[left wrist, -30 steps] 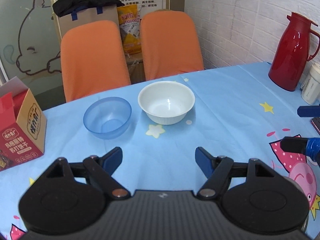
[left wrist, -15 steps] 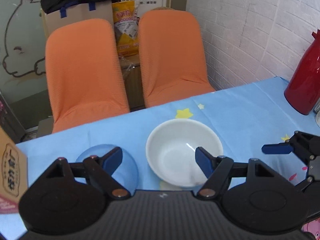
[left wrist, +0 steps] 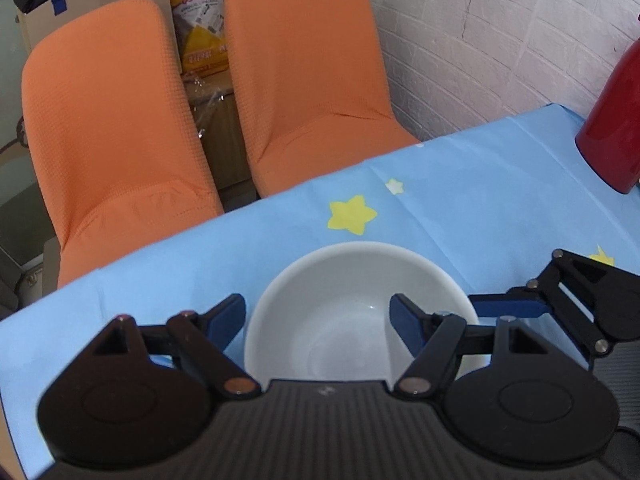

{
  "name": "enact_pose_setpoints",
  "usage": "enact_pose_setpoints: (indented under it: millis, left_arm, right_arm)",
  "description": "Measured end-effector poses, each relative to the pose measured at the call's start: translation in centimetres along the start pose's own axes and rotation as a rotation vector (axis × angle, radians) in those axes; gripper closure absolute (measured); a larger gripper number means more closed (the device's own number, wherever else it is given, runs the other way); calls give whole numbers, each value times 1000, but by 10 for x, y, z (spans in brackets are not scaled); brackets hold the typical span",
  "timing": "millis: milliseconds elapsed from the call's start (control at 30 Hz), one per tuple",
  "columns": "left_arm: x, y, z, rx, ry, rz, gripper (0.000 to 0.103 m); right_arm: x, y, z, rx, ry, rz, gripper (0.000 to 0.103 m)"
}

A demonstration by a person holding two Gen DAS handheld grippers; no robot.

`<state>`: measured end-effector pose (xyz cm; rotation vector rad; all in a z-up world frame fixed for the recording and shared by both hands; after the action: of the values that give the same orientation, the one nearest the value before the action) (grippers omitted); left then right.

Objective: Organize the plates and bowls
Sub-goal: 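Reach the left gripper to the white bowl rim and close it, then carry the white bowl with the left gripper into the steel bowl, release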

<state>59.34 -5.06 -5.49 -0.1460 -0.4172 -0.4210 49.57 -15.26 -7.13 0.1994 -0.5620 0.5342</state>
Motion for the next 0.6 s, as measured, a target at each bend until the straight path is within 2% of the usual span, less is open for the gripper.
enact_pose_setpoints:
  millis: [33,67,200,300,467,600]
  left_arm:
    - [-2,-1,-3,-1,8,3,32]
    - [-3,-1,-6,-7,17,4,37]
    - [-9,-8,-4,2,7,-25,40]
    - [-11,-15,8,5,-20,-40,40]
    - [-17,-26,33,-20,-54,-35,40]
    - [-36,-44,59,-37,-81,-36,40]
  right_arm:
    - [2,1,-5,7,0,-4,17]
    - [4,1,-8,13,-6,-9,17]
    - [10,6,-13,-10,-47,1,19]
    - [13,12,4,-29,-103,16,17]
    - [12,18,31,-70,-134,30,17]
    - [-1,24,62,-90,-148,42,19]
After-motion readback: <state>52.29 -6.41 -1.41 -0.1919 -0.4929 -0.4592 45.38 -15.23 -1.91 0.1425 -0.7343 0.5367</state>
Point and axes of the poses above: each gripper's, at about its wrist camera, not at the fingertips, and z roughly against the way its jaws point, y to its left, x to its top, the point moved 4 cm from there along -z, roughly the way its jaws point, and after that the axes turned 10 degrees about y, right-handed, at the moved point
